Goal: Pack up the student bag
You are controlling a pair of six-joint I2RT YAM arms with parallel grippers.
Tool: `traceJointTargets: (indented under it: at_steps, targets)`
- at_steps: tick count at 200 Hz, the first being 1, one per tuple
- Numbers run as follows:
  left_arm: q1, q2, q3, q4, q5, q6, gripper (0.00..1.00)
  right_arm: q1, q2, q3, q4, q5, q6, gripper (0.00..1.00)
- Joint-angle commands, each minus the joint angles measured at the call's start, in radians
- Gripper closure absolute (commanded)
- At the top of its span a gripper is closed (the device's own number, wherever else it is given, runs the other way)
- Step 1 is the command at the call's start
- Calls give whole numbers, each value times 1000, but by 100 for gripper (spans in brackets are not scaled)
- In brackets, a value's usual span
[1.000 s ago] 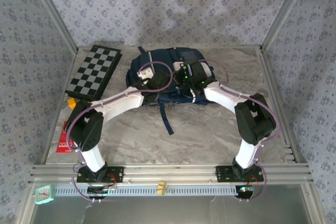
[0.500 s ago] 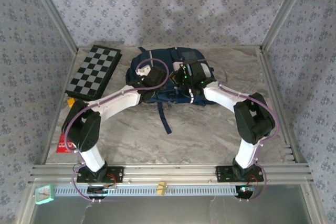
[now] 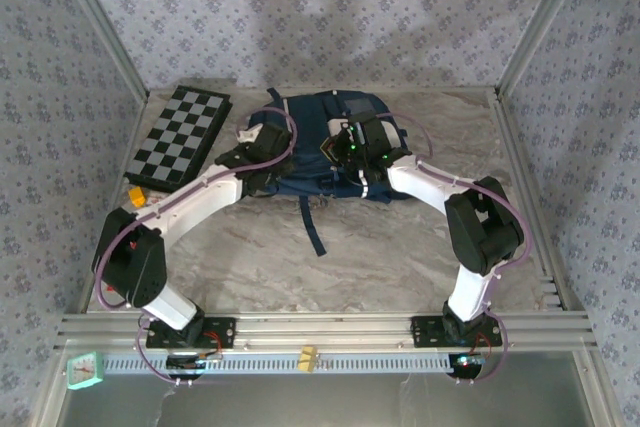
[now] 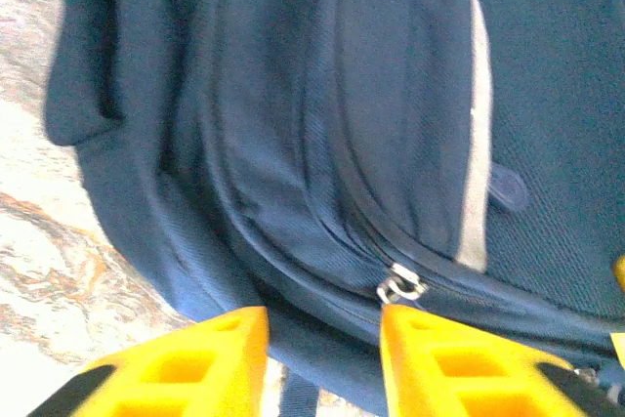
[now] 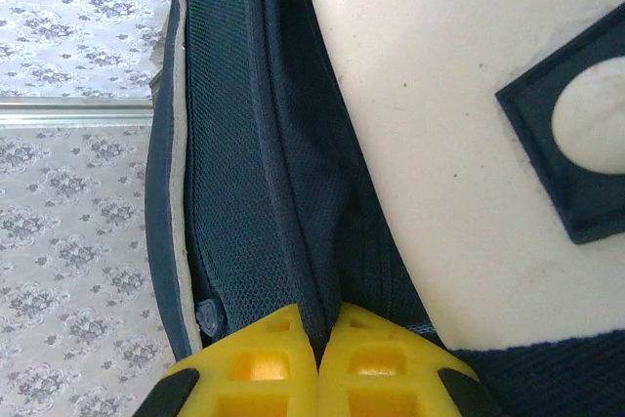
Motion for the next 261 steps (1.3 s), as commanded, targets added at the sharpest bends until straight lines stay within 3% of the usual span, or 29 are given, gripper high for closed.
traceJointTargets:
  at_steps: [1, 49, 122, 192, 261]
  targets:
    - [-18, 38, 56, 5, 67, 77, 59, 15, 0, 54, 22, -57, -2, 100]
    - [-36, 118, 118, -16, 32, 84, 49, 16, 10, 52, 28, -58, 10, 100]
    - [-20, 200, 160, -26, -83, -40, 50, 28, 20, 75, 16, -60, 12, 100]
    - [18, 196, 161, 8, -94, -5, 80, 22, 18, 68, 12, -66, 6, 100]
    - [21, 77, 72, -37, -91, 66, 100, 2, 5, 62, -21, -75, -37, 100]
